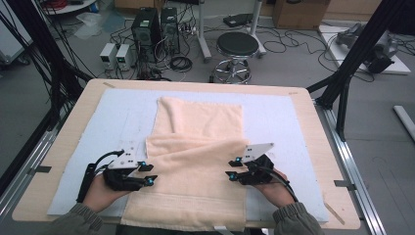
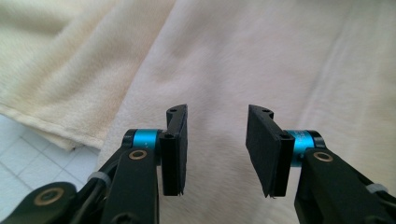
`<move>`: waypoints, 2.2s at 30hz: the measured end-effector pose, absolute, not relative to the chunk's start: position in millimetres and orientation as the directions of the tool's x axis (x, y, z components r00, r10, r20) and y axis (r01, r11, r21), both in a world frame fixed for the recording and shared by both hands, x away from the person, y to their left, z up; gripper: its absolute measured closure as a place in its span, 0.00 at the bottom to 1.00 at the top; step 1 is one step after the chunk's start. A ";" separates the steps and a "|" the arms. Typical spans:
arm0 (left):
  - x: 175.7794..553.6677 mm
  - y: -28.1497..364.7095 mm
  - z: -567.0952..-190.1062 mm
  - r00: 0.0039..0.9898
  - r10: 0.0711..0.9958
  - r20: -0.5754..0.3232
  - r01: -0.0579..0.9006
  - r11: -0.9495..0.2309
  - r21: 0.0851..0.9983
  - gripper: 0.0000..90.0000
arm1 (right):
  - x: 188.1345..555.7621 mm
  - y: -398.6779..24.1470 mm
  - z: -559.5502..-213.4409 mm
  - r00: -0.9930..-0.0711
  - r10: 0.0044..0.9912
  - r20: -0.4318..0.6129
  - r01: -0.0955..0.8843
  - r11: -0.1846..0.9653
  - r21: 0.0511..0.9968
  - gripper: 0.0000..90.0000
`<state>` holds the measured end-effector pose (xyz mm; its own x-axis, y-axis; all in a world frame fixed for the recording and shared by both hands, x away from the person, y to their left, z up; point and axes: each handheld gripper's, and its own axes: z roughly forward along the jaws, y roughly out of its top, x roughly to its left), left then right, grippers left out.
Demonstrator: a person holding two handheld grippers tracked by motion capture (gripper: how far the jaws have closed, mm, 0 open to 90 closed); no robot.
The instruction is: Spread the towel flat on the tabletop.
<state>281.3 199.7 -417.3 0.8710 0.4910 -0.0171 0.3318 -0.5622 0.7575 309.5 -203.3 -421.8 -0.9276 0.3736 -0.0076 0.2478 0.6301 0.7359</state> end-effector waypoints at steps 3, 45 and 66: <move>291.4 193.1 -428.0 0.875 0.483 -0.023 0.347 -0.594 0.726 0.65 | 320.3 -197.2 -433.7 -0.923 0.384 -0.011 0.267 0.663 0.699 0.67; 285.2 195.9 -435.1 0.875 0.483 -0.026 0.353 -0.600 0.718 0.69 | 317.1 -193.9 -437.3 -0.936 0.346 0.062 0.289 0.656 0.698 0.76; 235.4 219.3 -399.8 0.883 0.469 0.006 0.292 -0.561 0.775 0.80 | 263.3 -204.7 -390.9 -0.966 0.256 0.022 0.175 0.591 0.787 0.80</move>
